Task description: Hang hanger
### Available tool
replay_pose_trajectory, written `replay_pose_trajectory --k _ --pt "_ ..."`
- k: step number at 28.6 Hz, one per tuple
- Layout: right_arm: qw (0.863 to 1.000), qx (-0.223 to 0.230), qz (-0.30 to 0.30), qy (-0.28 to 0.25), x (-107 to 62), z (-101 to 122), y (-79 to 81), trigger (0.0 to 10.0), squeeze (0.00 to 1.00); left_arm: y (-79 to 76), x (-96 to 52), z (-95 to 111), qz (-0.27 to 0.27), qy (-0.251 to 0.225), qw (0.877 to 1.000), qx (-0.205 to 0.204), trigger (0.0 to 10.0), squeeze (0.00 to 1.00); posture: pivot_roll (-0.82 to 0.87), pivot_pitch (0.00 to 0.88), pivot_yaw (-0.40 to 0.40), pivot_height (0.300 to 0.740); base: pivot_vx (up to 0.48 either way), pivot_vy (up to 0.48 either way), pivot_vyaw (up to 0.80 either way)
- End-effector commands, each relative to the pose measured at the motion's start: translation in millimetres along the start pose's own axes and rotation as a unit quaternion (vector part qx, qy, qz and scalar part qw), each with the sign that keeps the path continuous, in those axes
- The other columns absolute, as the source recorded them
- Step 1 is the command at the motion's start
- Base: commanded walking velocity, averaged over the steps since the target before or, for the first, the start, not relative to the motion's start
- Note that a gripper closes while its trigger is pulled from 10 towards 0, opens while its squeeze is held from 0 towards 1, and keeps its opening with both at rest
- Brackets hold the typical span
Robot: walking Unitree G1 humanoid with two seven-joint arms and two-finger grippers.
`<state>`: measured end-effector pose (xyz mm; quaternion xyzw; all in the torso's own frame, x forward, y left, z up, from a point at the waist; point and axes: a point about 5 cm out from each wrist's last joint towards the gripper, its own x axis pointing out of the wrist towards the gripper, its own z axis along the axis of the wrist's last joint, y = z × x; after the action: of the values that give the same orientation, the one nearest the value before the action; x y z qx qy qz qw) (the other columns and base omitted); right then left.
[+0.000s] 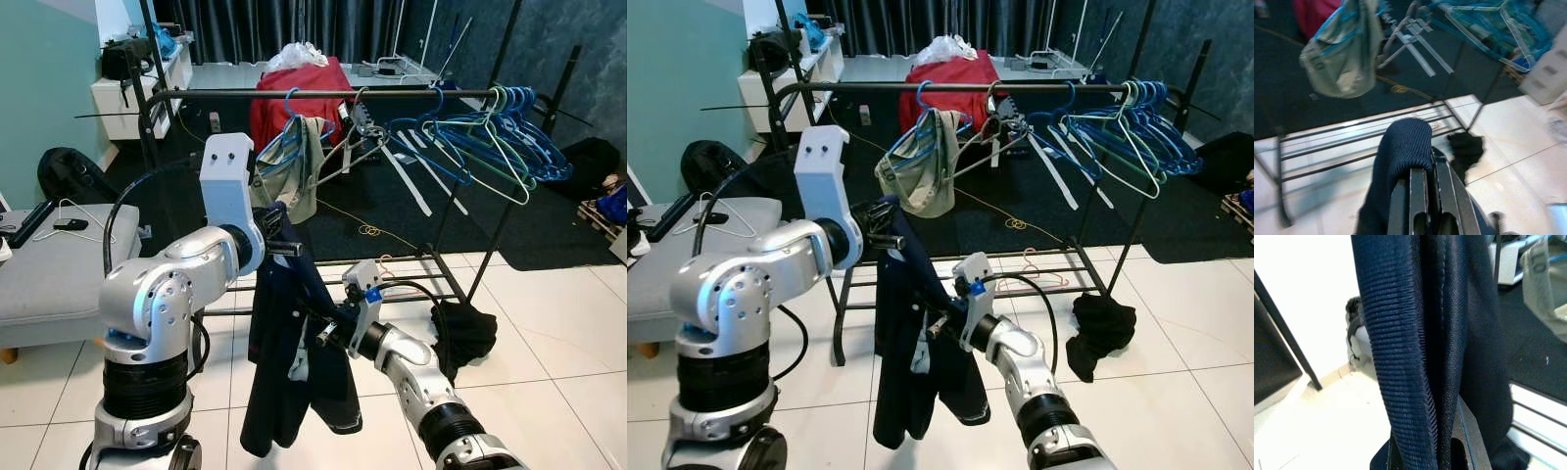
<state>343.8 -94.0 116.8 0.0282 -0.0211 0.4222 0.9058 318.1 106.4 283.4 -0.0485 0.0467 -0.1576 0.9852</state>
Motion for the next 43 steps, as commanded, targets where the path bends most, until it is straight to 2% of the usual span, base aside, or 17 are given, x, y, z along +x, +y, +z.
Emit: replay_pose_trajectory --k 1,3,4,5,6,11,12,13,14,21,22,24,28,29,35,36,43 --pt "1.0 0.002 -0.005 -0.013 -2.9 3.1 -2.7 0.0 0.0 10.8 2.2 -8.5 0.031 0.005 0.999 0.036 10.0 0.04 0.05 0.049 0.011 0.74 0.0 0.0 0.0" --pt "1.0 0.001 -0.004 -0.017 -2.6 5.2 -3.2 0.0 0.0 14.7 3.6 -13.9 0.039 0.01 0.998 0.058 10.0 0.13 0.05 0.052 0.009 0.74 0.0 0.0 0.0" --pt "1.0 0.0 -0.003 -0.02 -2.0 7.1 -3.2 0.0 0.0 17.5 4.0 -18.6 0.037 0.013 0.997 0.068 10.0 0.39 0.05 0.052 0.009 0.74 0.0 0.0 0.0" --pt "1.0 0.0 -0.003 -0.02 -2.0 7.1 -3.2 0.0 0.0 17.5 4.0 -18.6 0.037 0.013 0.997 0.068 10.0 0.39 0.05 0.052 0.009 0.74 0.0 0.0 0.0" --pt "1.0 -0.002 -0.001 -0.023 -1.5 9.0 -3.1 0.0 0.0 19.3 3.3 -19.9 0.03 0.005 0.997 0.068 10.0 1.0 0.05 0.056 0.007 0.74 0.0 0.0 0.0" --pt "1.0 -0.009 0.006 -0.029 -1.1 13.3 -2.1 0.0 0.0 24.7 0.6 -12.3 0.028 -0.049 0.998 0.025 10.0 1.0 0.05 0.061 0.001 0.74 0.0 0.0 0.0" --pt "0.999 -0.012 0.009 -0.03 -0.6 15.0 -1.9 0.0 0.0 27.6 -1.6 -6.7 0.025 -0.084 0.996 -0.004 10.0 0.26 0.05 0.062 0.0 0.74 0.0 0.0 0.0" --pt "0.999 -0.012 0.009 -0.03 -0.6 15.0 -1.9 0.0 0.0 27.6 -1.6 -6.7 0.025 -0.084 0.996 -0.004 10.0 0.26 0.05 0.062 0.0 0.74 0.0 0.0 0.0" --pt "0.999 -0.016 0.011 -0.031 -0.4 16.1 -1.8 0.0 0.0 30.0 -4.1 -2.5 0.02 -0.112 0.993 -0.031 10.0 0.0 0.05 0.065 -0.001 0.74 0.0 0.0 0.0" --pt "0.999 -0.029 0.02 -0.039 -2.3 21.4 -3.0 0.0 0.0 43.0 -14.1 -7.7 -0.014 -0.154 0.979 -0.131 10.0 0.0 0.04 0.069 -0.004 0.74 0.0 0.0 0.0" --pt "0.998 -0.032 0.029 -0.043 -3.5 23.8 -2.5 0.0 0.0 53.0 -16.1 -40.3 -0.028 -0.061 0.987 -0.144 10.0 0.0 0.04 0.069 -0.004 0.74 0.0 0.0 0.0" --pt "0.998 -0.032 0.037 -0.046 -4.5 25.6 -1.7 0.0 0.0 58.7 -20.7 -61.7 -0.038 -0.013 0.988 -0.147 10.0 0.0 0.04 0.072 -0.006 0.74 0.0 0.0 0.0" --pt "0.997 -0.028 0.047 -0.051 -5.7 28.3 -0.7 0.0 0.0 66.0 -28.4 -78.6 -0.045 -0.017 0.989 -0.137 10.0 0.0 0.04 0.072 -0.006 0.74 0.0 0.0 0.0" --pt "0.997 -0.022 0.049 -0.058 -6.3 31.6 -1.4 0.0 0.0 69.4 -36.2 -95.0 -0.056 -0.002 0.99 -0.132 10.0 1.0 0.04 0.075 -0.012 0.74 0.0 0.0 0.0" --pt "0.996 -0.014 0.054 -0.072 -7.1 39.3 -3.1 0.0 0.0 76.5 -53.6 -132.9 -0.045 0.035 0.987 -0.153 10.0 1.0 0.04 0.075 -0.017 0.74 0.0 0.0 0.0" --pt "0.996 -0.012 0.055 -0.076 -6.6 41.0 -3.2 0.0 0.0 77.3 -56.2 -139.0 -0.035 0.017 0.982 -0.183 10.0 1.0 0.04 0.075 -0.019 0.74 0.0 0.0 0.0" --pt "0.995 -0.006 0.057 -0.082 -5.2 44.2 -2.3 0.0 0.0 70.5 -63.2 -152.5 -0.045 -0.035 0.968 -0.244 10.0 1.0 0.04 0.075 -0.025 0.74 0.0 0.0 0.0"
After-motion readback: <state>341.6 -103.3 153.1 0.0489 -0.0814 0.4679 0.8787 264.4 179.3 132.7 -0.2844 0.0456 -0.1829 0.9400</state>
